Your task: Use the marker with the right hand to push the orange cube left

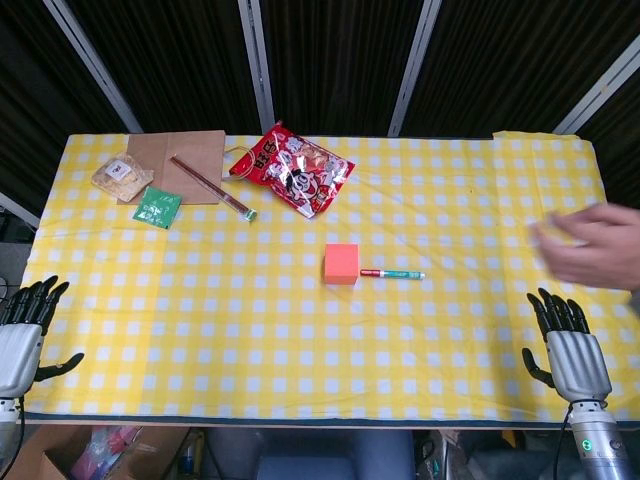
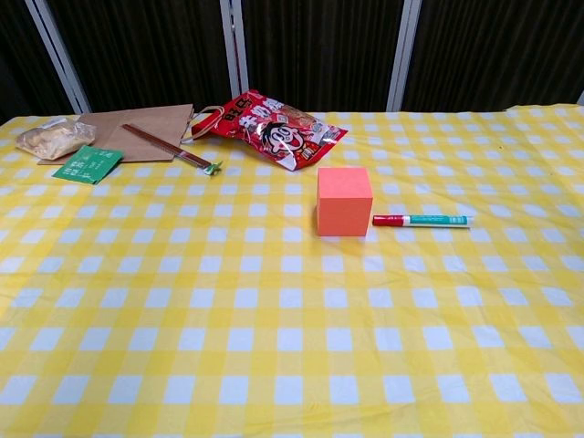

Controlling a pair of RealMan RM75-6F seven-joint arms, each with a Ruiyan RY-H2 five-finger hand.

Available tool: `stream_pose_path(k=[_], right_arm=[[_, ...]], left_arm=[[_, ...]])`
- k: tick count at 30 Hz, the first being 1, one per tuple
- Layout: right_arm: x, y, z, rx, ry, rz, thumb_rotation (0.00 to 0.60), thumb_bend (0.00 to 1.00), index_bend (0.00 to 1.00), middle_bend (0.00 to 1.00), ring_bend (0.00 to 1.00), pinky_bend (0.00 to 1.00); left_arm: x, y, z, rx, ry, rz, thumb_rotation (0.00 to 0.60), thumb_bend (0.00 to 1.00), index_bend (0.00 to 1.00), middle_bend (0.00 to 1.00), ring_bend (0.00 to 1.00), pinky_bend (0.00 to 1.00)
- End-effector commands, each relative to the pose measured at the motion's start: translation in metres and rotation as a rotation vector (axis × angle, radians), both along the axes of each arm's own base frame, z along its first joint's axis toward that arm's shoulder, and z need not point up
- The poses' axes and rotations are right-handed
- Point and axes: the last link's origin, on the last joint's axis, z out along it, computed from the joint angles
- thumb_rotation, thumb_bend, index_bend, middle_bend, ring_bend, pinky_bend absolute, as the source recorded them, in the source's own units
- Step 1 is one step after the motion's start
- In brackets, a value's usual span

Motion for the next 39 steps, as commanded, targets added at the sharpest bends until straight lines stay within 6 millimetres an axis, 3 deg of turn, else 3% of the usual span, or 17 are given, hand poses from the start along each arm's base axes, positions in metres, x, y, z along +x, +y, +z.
stream_pose_path(k=[1,12,16,21,29,39], right_arm=[[0.001,0.0,0.0,0.001,0.0,0.001,0.6,0.47,0.0,0.0,0.0,0.0],[0.007,-0.006,-0.002,-0.001,-0.051,-0.003,0.6,0.41,0.0,0.0,0.0,0.0],[0.021,-0.019,-0.002,-0.007,-0.085,0.03,0.6,0.4,0.0,0.0,0.0,0.0],[0.052,-0.052,-0.01,0.006,-0.091,0.102,0.6,0.39,0.12,0.0,0.0,0.0],[0.086,-0.105,-0.043,0.062,-0.109,0.075,0.6,0.39,0.33,0.09,0.0,0.0],[0.102,-0.148,-0.096,0.108,-0.078,0.011,0.6,0.39,0.35,0.1,0.0,0.0]], left_arm=[[0.0,0.0,0.0,0.001,0.001,-0.001,0.6,0.02,0.0,0.0,0.0,0.0],[0.001,-0.001,0.0,0.001,0.004,-0.007,0.6,0.02,0.0,0.0,0.0,0.0],[0.001,0.0,-0.001,-0.005,-0.001,-0.005,0.6,0.02,0.0,0.0,0.0,0.0],[0.004,0.0,-0.003,-0.02,-0.006,-0.017,0.6,0.02,0.0,0.0,0.0,0.0],[0.004,0.001,-0.004,-0.036,-0.022,-0.014,0.6,0.02,0.0,0.0,0.0,0.0],[0.003,0.004,-0.003,-0.055,-0.043,-0.001,0.6,0.02,0.0,0.0,0.0,0.0]])
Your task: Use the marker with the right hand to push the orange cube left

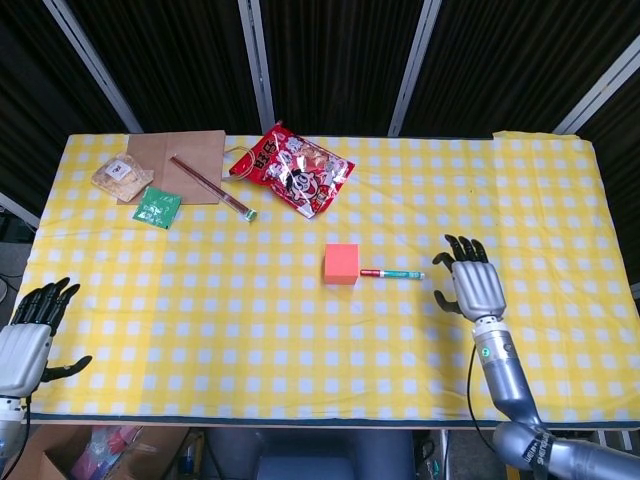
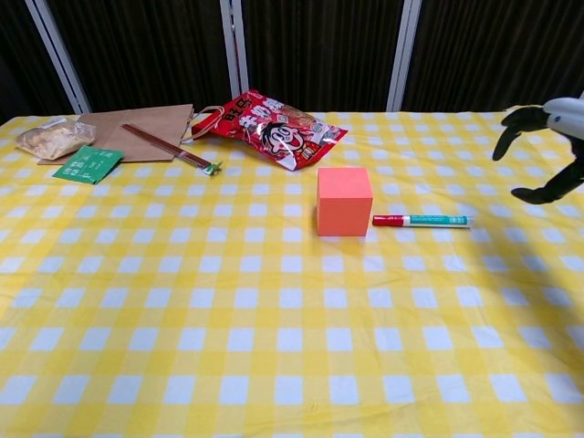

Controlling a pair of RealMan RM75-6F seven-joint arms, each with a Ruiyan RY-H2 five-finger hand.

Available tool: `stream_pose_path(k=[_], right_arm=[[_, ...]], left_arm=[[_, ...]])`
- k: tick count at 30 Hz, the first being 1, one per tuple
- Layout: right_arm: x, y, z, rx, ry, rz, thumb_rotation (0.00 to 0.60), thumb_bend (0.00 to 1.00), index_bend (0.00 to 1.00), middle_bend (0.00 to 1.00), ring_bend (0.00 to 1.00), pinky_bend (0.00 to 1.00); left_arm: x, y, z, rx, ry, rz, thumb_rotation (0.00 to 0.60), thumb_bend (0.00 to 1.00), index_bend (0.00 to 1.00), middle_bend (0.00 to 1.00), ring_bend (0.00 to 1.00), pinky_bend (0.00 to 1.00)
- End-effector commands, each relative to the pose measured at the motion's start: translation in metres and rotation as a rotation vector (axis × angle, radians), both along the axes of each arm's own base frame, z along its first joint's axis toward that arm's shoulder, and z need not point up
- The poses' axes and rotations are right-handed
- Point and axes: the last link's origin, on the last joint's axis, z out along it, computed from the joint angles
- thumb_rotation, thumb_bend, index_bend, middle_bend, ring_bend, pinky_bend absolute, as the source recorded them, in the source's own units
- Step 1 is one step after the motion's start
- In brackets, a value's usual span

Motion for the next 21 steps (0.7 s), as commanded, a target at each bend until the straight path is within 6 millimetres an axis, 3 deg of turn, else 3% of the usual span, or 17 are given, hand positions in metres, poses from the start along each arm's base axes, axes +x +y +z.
stream_pose_path(k=[1,10,21], right_arm=[[0.006,-0.015,-0.019,0.016,0.016,-0.016,0.6,0.39,0.35,0.11,0.0,0.0],[0.004,-0.042,-0.045,0.026,0.048,-0.074,0.6,0.39,0.35,0.11,0.0,0.0],[-0.005,-0.053,-0.05,-0.009,0.059,-0.13,0.6,0.39,0.36,0.12,0.0,0.0]], left_arm=[[0.0,0.001,0.0,-0.003,-0.006,0.004,0.6,0.02,0.0,0.0,0.0,0.0],[-0.001,0.003,0.0,-0.007,-0.009,0.011,0.6,0.02,0.0,0.0,0.0,0.0],[0.0,0.003,0.0,0.014,0.009,-0.004,0.6,0.02,0.0,0.0,0.0,0.0]])
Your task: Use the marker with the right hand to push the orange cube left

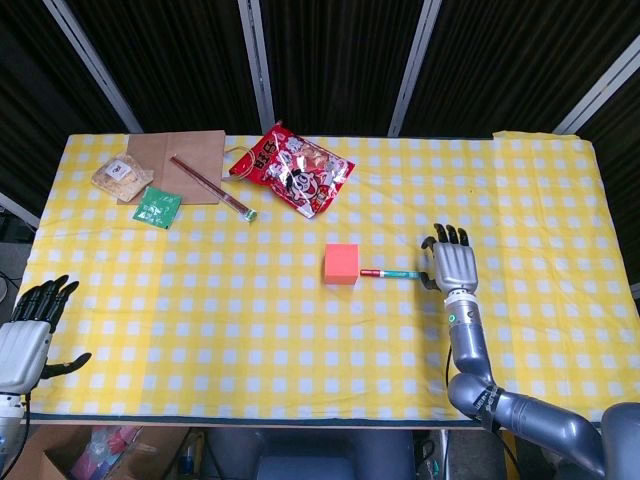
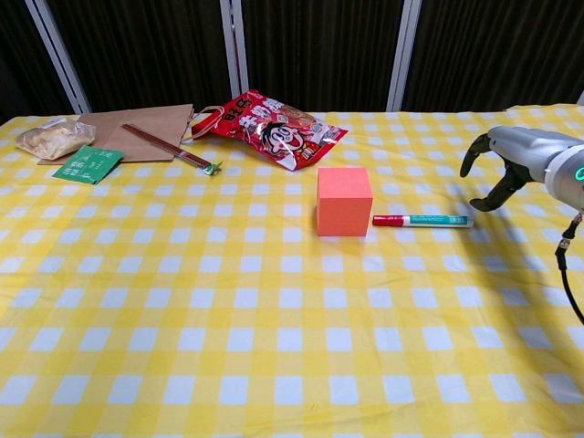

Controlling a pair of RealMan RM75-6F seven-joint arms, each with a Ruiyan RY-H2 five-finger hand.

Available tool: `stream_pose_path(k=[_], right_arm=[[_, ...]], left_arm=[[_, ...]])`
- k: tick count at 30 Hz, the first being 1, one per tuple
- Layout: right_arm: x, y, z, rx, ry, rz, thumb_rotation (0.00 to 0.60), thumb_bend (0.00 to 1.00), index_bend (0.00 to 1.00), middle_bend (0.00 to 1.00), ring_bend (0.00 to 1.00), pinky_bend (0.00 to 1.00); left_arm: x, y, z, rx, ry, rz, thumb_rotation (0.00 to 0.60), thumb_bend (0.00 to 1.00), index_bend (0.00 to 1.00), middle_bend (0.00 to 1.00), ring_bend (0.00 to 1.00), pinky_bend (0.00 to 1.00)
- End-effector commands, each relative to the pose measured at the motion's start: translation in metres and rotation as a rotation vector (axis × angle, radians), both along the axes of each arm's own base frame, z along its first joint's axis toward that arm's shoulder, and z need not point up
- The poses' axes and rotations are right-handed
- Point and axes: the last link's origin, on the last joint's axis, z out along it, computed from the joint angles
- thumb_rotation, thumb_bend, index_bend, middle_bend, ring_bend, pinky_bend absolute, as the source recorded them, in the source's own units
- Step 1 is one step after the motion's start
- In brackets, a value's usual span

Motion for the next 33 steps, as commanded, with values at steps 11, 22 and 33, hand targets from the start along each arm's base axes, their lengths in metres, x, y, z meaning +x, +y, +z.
stream_pose_path(k=[11,22,33], right_arm=[[-0.001,0.008,-0.019,0.044,0.006,-0.016,0.6,0.39,0.38,0.13,0.0,0.0],[0.003,0.006,-0.03,0.04,0.012,-0.021,0.6,0.36,0.38,0.14,0.0,0.0],[-0.007,0.003,-0.038,0.037,0.022,-0.038,0.6,0.36,0.4,0.14,0.0,0.0]], left_arm=[[0.0,0.002,-0.001,-0.004,-0.006,0.004,0.6,0.02,0.0,0.0,0.0,0.0],[0.0,0.002,-0.001,-0.007,-0.012,0.008,0.6,0.02,0.0,0.0,0.0,0.0],[0.0,0.003,-0.001,-0.01,-0.02,0.015,0.6,0.02,0.0,0.0,0.0,0.0]])
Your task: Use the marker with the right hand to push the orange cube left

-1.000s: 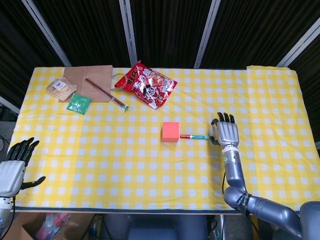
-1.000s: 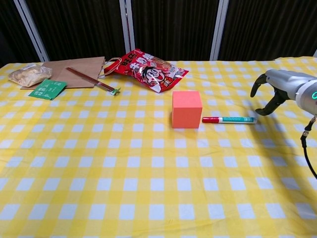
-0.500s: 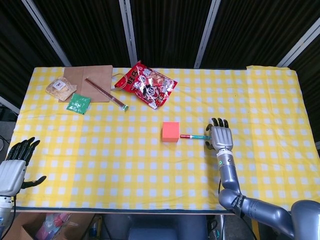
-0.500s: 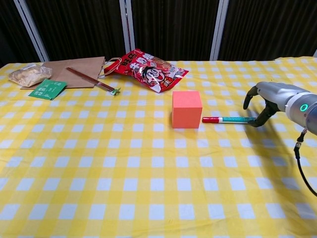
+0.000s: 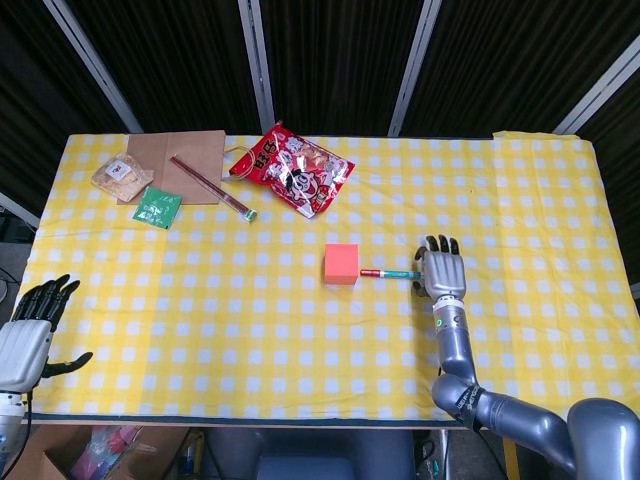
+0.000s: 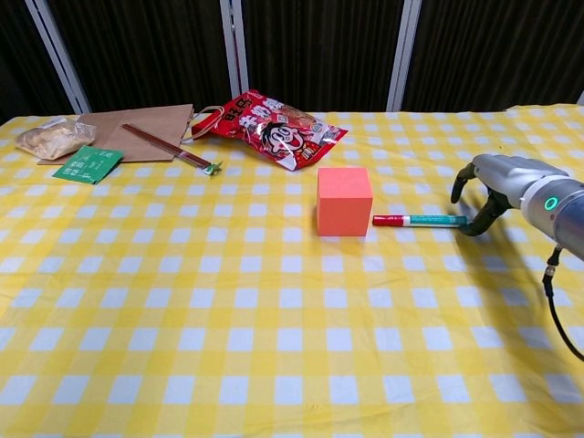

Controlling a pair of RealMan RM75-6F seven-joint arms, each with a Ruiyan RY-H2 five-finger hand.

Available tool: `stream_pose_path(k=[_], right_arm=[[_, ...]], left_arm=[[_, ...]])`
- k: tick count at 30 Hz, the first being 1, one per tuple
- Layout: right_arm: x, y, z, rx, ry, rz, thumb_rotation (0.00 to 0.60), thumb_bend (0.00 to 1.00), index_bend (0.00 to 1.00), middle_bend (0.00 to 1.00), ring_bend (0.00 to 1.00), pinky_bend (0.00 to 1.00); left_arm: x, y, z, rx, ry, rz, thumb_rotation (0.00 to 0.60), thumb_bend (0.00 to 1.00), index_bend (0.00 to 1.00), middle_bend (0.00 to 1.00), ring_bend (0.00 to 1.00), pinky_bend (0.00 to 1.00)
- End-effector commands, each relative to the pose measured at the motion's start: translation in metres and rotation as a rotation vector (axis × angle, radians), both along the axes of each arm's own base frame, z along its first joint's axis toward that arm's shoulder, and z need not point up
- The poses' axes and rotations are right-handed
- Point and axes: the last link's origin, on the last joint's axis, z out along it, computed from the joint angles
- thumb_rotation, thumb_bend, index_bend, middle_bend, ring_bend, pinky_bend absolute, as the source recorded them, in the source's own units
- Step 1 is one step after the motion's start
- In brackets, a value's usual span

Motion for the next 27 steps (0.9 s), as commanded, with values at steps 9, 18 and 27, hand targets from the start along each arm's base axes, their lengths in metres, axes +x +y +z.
stream_pose_path(k=[9,18,27], right_arm=[[0.003,-0.002,-0.009,-0.004,-0.026,0.008,0.6,0.36,0.4,0.15,0.0,0.0],[0.006,-0.006,-0.016,-0.007,-0.033,0.01,0.6,0.36,0.44,0.17,0.0,0.0],[0.004,-0.006,-0.025,0.007,-0.034,0.008,0.6,0.52,0.62,0.2,0.0,0.0]], left_arm=[[0.0,0.0,0.0,-0.001,-0.001,0.001,0.6,0.02,0.0,0.0,0.0,0.0],[-0.001,0.001,0.0,-0.009,-0.007,0.008,0.6,0.02,0.0,0.0,0.0,0.0],[-0.001,0.002,0.0,-0.016,-0.015,0.015,0.6,0.02,0.0,0.0,0.0,0.0]])
